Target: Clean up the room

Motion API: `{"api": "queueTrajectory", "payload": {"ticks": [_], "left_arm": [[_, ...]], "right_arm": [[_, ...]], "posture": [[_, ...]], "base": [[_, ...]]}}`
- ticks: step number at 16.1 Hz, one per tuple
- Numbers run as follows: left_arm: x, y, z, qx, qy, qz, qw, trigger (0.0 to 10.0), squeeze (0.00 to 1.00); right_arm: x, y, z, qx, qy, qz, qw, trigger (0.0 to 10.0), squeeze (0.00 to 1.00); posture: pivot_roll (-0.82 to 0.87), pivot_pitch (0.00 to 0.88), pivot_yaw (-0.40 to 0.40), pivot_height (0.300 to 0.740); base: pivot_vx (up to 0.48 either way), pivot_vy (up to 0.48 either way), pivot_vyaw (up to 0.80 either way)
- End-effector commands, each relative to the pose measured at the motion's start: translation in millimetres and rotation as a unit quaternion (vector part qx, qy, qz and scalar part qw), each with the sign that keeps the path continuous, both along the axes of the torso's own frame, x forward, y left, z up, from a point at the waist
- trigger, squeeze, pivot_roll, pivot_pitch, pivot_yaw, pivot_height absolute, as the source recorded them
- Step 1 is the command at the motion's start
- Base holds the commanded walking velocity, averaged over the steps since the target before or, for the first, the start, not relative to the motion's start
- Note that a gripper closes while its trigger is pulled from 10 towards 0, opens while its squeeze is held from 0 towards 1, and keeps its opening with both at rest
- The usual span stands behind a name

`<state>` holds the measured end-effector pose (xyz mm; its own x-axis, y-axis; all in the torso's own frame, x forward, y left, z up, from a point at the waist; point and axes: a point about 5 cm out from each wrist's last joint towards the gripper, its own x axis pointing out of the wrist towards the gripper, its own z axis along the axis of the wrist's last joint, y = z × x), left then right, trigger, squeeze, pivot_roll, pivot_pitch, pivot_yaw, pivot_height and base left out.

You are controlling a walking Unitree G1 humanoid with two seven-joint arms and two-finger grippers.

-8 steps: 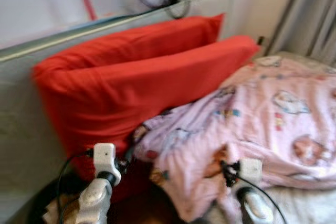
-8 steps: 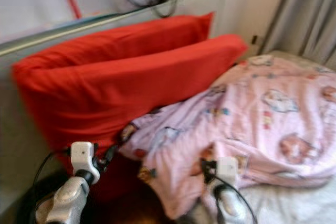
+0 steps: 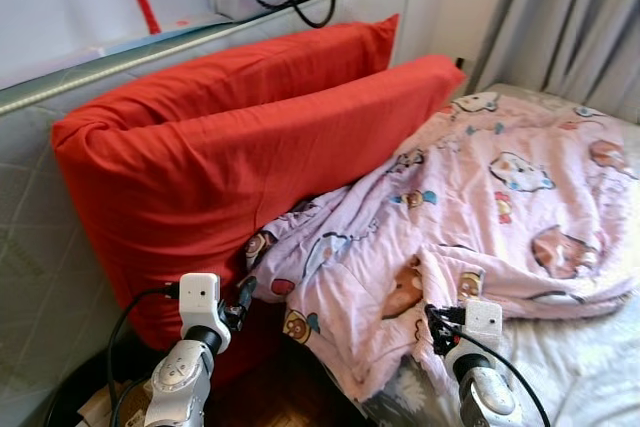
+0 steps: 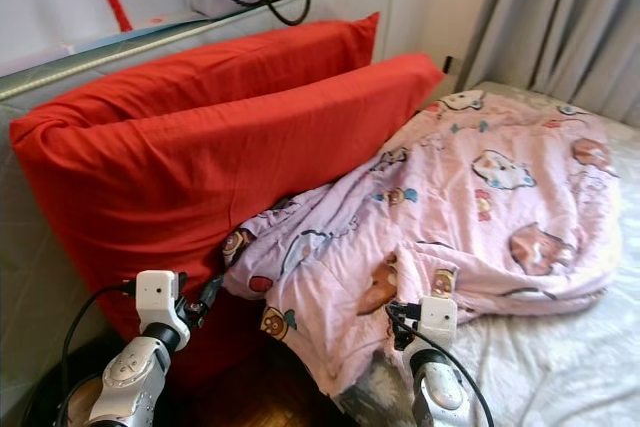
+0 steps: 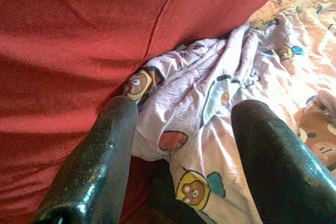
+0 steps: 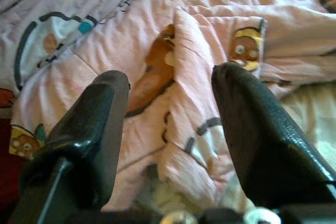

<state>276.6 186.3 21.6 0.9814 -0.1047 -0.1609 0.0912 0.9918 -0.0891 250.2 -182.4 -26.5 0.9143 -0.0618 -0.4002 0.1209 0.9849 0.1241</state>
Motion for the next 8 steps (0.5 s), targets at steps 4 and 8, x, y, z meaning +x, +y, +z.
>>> {"api": "queueTrajectory", "payload": {"ticks": [4,8], "left_arm": [[0.2,0.4,0.4,-0.002,-0.001,0.004,1.0,10.0,0.0],[0.1,0.8,0.6,-0.001,-0.002,0.004,1.0,10.0,0.0]], "right_arm": [[5.2,-12.5,3.9,-0.011,0.004,-0.025,1.0,10.0,0.0],[4.5,-10.1,4.3,-0.008,-0.004,-0.013,1.0,10.0,0.0]], "posture": [[0.05,0.016,0.003,0.667],[0.05,0.017,0.004,0.628]], "base": [[0.0,0.0,0.0],[0.0,0.0,0.0]]}}
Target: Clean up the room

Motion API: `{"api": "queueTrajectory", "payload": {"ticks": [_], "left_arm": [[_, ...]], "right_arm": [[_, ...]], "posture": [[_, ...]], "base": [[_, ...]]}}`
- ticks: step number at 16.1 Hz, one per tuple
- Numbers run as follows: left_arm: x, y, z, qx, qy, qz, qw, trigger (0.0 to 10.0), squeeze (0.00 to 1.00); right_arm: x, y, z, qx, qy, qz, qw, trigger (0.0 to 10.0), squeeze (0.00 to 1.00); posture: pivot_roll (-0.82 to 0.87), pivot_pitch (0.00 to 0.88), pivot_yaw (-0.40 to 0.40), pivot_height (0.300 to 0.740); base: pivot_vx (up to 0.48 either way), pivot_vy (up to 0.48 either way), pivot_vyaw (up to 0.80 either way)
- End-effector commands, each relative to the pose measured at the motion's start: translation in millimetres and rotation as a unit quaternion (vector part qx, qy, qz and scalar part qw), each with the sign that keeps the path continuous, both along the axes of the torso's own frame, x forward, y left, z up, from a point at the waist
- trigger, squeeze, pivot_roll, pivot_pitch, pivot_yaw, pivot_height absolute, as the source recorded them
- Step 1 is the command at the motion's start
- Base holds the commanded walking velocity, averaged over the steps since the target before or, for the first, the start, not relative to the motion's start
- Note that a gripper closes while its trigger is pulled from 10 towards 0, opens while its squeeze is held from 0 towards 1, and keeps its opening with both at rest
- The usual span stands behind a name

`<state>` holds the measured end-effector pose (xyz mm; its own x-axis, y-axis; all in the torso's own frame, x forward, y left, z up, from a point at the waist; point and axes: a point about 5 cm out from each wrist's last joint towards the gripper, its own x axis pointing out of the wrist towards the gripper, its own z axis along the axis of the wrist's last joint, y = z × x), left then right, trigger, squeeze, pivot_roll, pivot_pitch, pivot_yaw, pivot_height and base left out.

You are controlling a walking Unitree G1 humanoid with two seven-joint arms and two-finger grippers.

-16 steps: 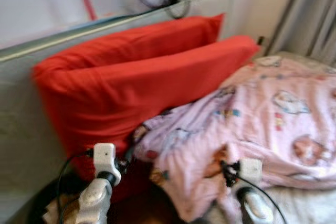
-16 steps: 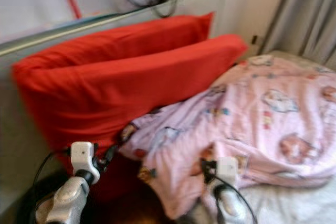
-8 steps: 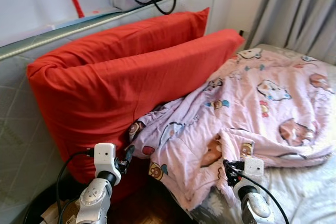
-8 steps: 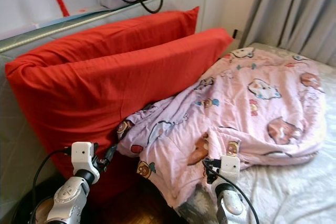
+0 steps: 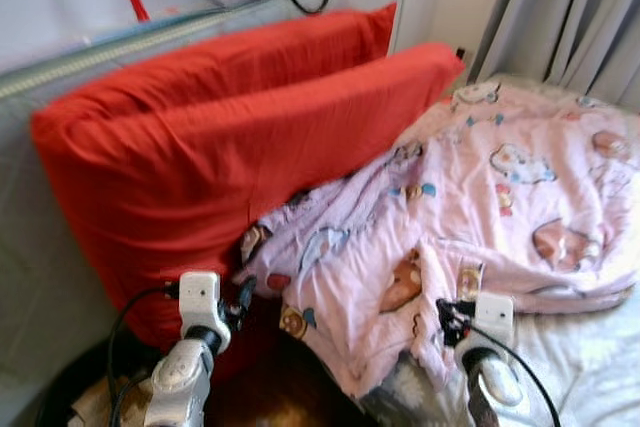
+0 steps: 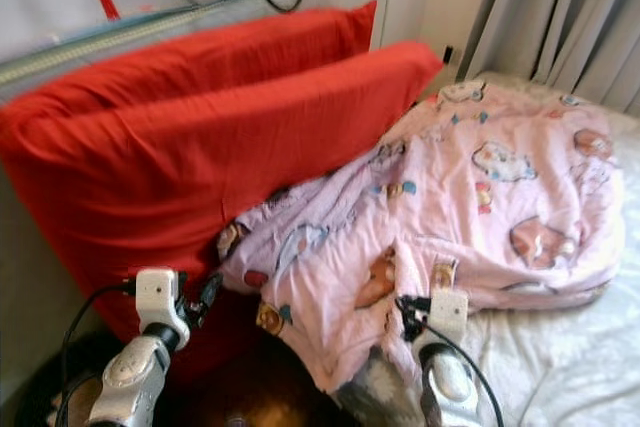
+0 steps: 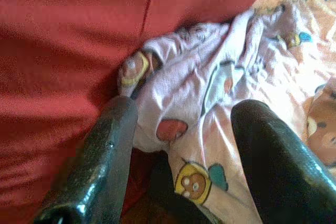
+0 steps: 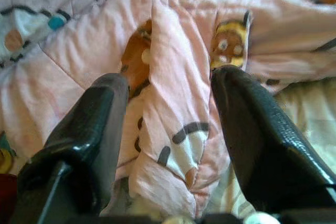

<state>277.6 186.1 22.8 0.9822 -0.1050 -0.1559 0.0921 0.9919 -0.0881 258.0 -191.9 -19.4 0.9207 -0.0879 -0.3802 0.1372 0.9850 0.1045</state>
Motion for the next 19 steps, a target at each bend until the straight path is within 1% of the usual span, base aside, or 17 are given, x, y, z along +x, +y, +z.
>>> {"api": "queueTrajectory", "payload": {"ticks": [1,13,15,16,19], "left_arm": [[-1.0,0.4,-0.6,-0.002,0.0,0.003,1.0,10.0,0.0],[-0.6,-1.2,-0.1,-0.003,0.0,0.002,1.0,10.0,0.0],[-0.6,-1.6,-0.2,-0.003,0.0,0.002,1.0,10.0,0.0],[-0.9,-1.6,-0.3,-0.004,0.0,0.003,1.0,10.0,0.0],[-1.7,-1.6,-0.9,-0.005,0.001,0.002,1.0,10.0,0.0]], "right_arm": [[-3.6,1.7,-2.8,0.003,0.003,0.002,1.0,10.0,0.0],[-3.2,0.1,-3.6,-0.001,0.011,-0.003,1.0,10.0,0.0],[-2.9,0.5,-3.9,-0.003,0.014,-0.001,1.0,10.0,0.0],[-2.7,0.9,-2.8,-0.001,0.006,-0.001,1.0,10.0,0.0],[-2.7,1.8,-2.5,0.001,0.003,-0.001,1.0,10.0,0.0]], "posture": [[0.05,0.018,0.006,0.628],[0.05,0.018,0.006,0.628],[0.05,0.017,0.006,0.613],[0.05,0.019,0.006,0.604],[0.05,0.02,0.007,0.604]], "base": [[0.0,0.0,0.0],[0.0,0.0,0.0],[0.0,0.0,0.0],[0.0,0.0,0.0],[0.0,0.0,0.0]]}}
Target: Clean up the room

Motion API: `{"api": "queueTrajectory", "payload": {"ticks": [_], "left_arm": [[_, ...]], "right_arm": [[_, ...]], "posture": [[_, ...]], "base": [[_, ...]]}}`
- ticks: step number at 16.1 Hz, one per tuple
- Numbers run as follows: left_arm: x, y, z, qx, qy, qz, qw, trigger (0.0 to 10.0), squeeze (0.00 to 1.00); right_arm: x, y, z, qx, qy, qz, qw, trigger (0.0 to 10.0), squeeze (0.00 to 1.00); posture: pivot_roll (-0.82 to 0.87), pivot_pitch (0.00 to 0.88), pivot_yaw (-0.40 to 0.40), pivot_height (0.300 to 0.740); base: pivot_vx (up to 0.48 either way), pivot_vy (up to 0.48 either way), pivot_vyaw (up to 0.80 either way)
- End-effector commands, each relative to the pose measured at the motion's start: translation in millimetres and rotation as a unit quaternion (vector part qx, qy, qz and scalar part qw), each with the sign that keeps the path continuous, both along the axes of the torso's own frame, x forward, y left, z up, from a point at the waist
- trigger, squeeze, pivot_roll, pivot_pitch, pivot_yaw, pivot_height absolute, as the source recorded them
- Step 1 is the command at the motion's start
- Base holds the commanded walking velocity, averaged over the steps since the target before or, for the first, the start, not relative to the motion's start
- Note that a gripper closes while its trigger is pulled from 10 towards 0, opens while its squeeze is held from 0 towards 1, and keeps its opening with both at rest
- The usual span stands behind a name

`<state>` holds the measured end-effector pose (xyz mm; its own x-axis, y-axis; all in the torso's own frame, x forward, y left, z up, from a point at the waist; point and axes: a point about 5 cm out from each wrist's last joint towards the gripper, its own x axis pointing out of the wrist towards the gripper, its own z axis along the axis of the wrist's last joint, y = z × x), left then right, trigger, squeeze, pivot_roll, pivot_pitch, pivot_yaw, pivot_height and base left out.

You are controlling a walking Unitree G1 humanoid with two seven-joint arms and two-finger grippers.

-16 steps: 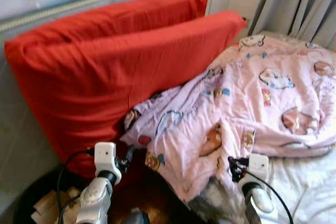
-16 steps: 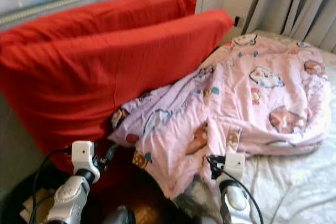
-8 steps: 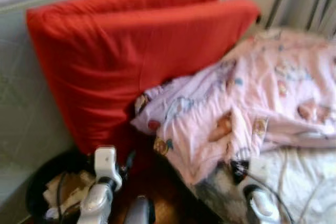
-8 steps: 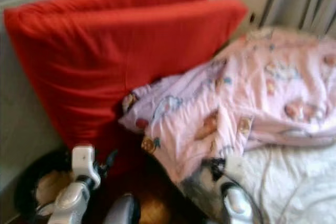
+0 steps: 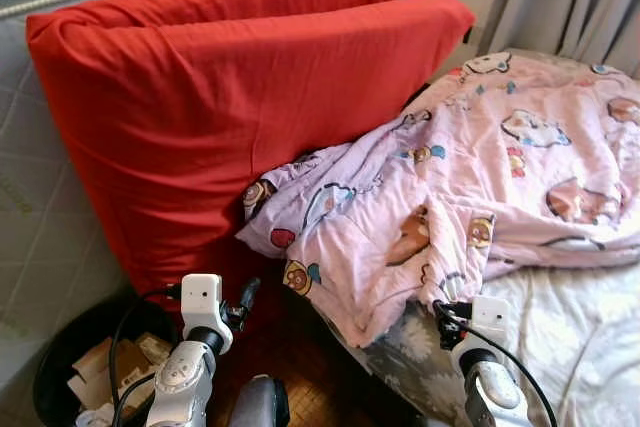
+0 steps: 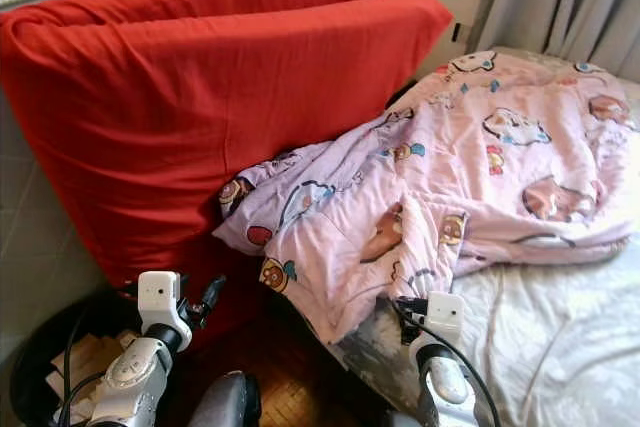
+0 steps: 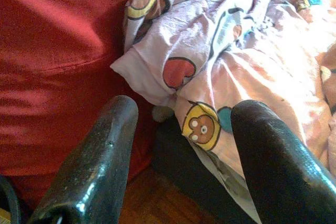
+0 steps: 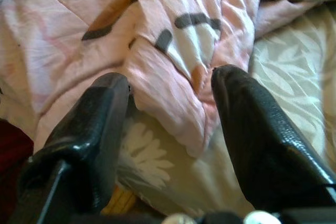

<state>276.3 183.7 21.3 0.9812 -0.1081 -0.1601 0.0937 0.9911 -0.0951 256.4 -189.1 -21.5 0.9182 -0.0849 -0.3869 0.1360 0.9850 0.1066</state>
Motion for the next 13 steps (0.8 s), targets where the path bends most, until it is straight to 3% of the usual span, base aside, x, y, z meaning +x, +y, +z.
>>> {"api": "queueTrajectory", "payload": {"ticks": [1,3,13], "left_arm": [[-0.5,0.8,0.6,-0.002,-0.002,0.003,1.0,10.0,0.0],[-0.6,1.6,0.5,0.0,-0.001,0.003,1.0,10.0,0.0],[1.7,0.0,2.8,0.001,-0.005,0.0,1.0,10.0,0.0]], "right_arm": [[-1.2,-1.1,-0.5,-0.001,0.0,-0.003,1.0,10.0,0.0],[-1.0,-1.1,-0.6,-0.002,0.001,-0.003,1.0,10.0,0.0],[-0.2,-0.5,-0.9,-0.005,0.006,0.002,1.0,10.0,0.0]], "posture": [[0.05,0.02,0.007,0.604],[0.05,0.02,0.007,0.604],[0.05,0.007,0.006,0.604]], "base": [[0.0,0.0,0.0],[0.0,0.0,0.0],[0.256,0.0,0.0]]}}
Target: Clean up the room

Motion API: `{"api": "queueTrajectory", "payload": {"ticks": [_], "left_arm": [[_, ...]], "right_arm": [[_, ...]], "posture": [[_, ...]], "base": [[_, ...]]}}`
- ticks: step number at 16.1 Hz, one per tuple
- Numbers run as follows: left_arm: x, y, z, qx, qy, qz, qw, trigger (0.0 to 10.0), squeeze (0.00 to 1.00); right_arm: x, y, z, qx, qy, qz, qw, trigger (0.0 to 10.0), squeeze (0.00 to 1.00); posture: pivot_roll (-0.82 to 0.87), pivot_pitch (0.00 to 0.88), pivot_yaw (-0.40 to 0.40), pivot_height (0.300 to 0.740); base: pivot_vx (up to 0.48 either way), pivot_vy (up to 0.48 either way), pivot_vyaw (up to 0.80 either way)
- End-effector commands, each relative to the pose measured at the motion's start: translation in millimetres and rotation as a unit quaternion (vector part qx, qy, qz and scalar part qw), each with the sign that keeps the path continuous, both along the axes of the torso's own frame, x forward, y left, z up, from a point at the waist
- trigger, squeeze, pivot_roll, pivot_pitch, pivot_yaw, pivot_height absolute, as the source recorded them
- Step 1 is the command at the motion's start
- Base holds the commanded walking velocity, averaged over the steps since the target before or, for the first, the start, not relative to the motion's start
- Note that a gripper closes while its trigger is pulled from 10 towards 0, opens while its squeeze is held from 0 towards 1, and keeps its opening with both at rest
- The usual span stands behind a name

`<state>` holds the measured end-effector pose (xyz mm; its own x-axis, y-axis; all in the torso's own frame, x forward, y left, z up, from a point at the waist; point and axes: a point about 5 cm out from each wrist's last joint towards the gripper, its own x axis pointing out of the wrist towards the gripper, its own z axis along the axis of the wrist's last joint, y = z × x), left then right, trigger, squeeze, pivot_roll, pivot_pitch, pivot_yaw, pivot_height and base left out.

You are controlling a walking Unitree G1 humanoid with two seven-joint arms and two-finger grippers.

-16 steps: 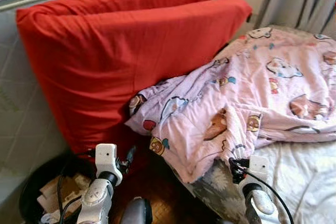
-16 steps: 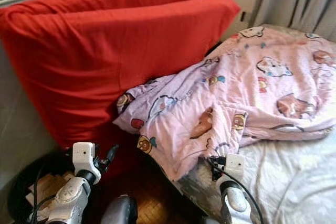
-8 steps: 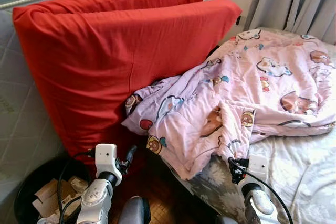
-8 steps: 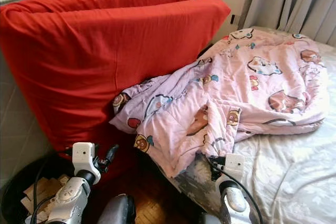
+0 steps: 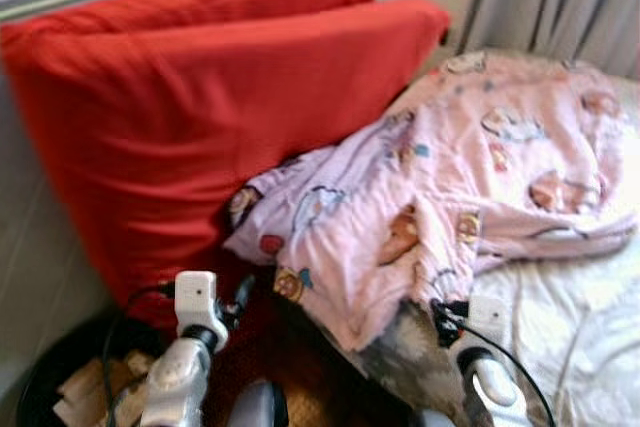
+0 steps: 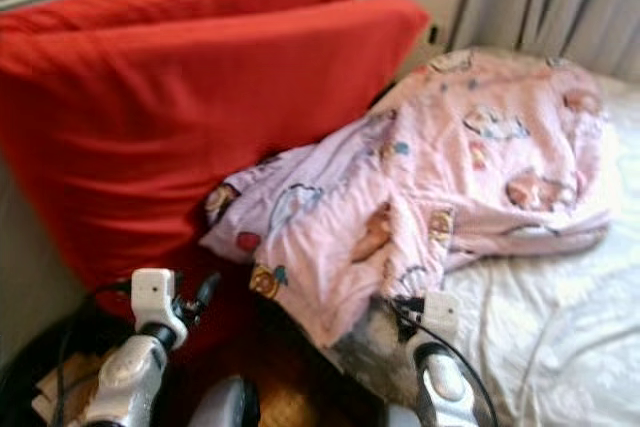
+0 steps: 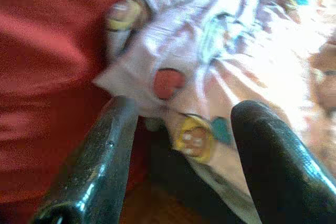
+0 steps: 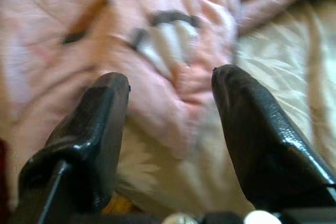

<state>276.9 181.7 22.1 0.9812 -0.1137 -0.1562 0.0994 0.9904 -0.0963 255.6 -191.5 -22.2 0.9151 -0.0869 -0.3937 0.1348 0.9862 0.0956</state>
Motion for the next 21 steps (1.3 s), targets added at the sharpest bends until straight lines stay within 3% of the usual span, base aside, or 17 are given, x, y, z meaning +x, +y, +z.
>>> {"api": "queueTrajectory", "payload": {"ticks": [1,19,20,21], "left_arm": [[1.3,1.9,2,0.002,-0.003,0.003,1.0,10.0,0.0],[1.1,2.0,3,0.002,-0.004,0.005,1.0,10.0,0.0],[-4.1,0.5,-1,0.003,0.002,0.002,1.0,10.0,0.0],[-6.7,-0.5,-2,0.002,0.004,0.001,1.0,10.0,0.0]], "right_arm": [[0.9,2.1,0,0.0,0.001,0.0,1.0,10.0,0.0],[1.2,2.7,0,0.0,0.002,0.0,1.0,10.0,0.0],[1.8,16.1,-7,-0.067,0.054,0.116,0.989,10.0,1.0],[0.2,20.1,-11,-0.106,0.082,0.168,0.977,10.0,1.0]], "posture": [[0.06,0.007,0.005,0.604],[0.06,0.01,0.005,0.604],[0.07,0.062,0.003,0.604],[0.08,0.07,0.003,0.604]], "base": [[0.285,0.0,0.0],[0.289,0.0,0.0],[0.0,0.0,0.0],[0.0,0.0,0.0]]}}
